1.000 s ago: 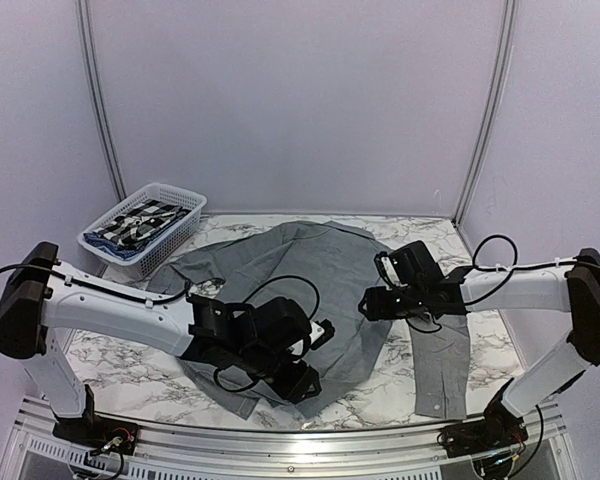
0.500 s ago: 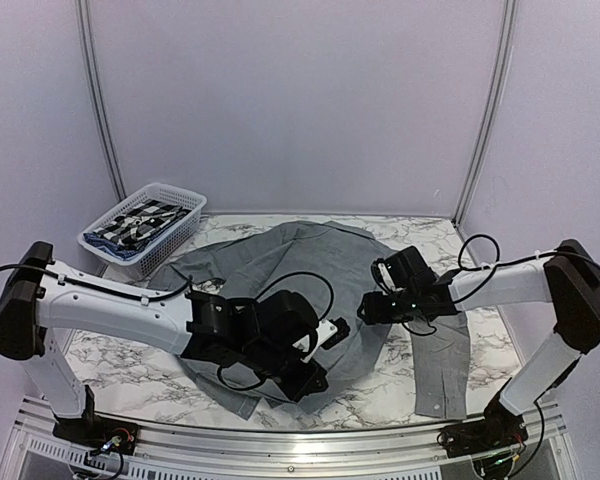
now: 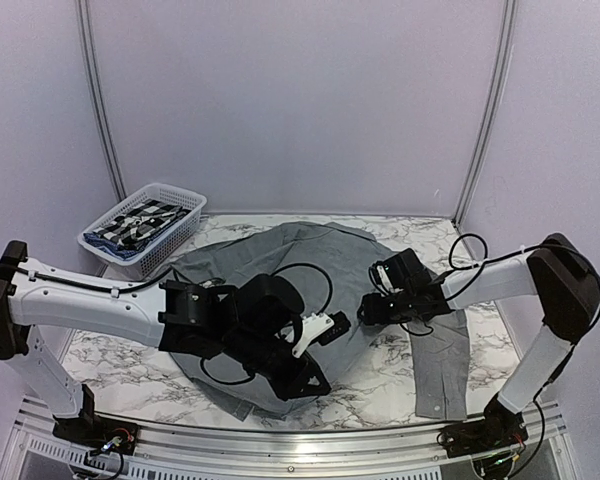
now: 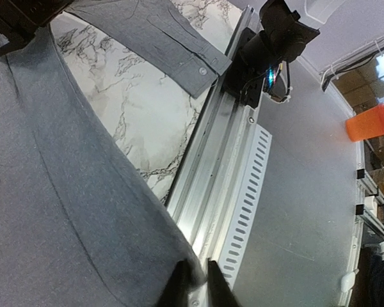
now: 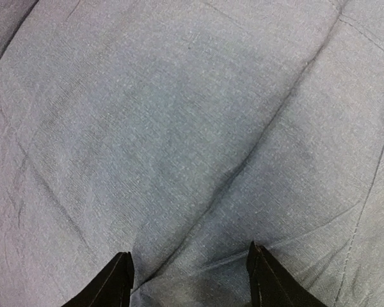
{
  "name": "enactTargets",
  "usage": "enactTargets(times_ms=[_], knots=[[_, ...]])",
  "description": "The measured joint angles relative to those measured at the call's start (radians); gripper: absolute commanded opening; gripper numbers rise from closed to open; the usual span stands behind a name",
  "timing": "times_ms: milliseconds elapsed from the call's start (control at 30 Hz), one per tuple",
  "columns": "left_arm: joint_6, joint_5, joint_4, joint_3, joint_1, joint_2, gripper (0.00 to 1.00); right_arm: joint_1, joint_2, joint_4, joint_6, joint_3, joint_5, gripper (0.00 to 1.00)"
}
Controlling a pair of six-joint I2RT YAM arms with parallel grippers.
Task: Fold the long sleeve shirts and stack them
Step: Flatten out the crumpled shirt at the center of the board.
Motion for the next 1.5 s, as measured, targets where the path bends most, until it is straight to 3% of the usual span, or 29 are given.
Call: enactTargets(times_ms=[33,100,200,400,633,933,1200,1500], knots=[[0.005,0.006,0.000,0.000,0.000,0.000,0.43,0.000,0.003,0.004,-0.001,0.001,0.000,0.61],[0.005,0.020,0.000,0.000,0.000,0.000,0.56,-0.003,0.008,0.010,-0.001,0.004,0.000,0.61],[0.006,0.018,-0.001,0.000,0.000,0.000,0.58,-0.011,0.013,0.019,-0.002,0.005,-0.001,0.61],[-0.010,-0.071,-0.002,-0.011,0.026,-0.010,0.56,-0.035,0.008,0.012,-0.003,0.005,0.001,0.61],[-0.076,-0.212,-0.002,-0.051,0.177,-0.010,0.54,-0.080,0.005,-0.016,-0.008,0.021,0.008,0.61],[-0.145,-0.348,-0.001,-0.051,0.316,0.131,0.53,-0.136,-0.010,-0.068,-0.020,0.100,0.027,0.62],[-0.179,-0.396,-0.013,0.019,0.349,0.278,0.51,-0.139,0.036,-0.076,-0.031,0.230,0.006,0.62],[-0.215,-0.364,-0.014,0.056,0.347,0.336,0.50,-0.171,0.204,-0.072,-0.036,0.335,-0.063,0.61]])
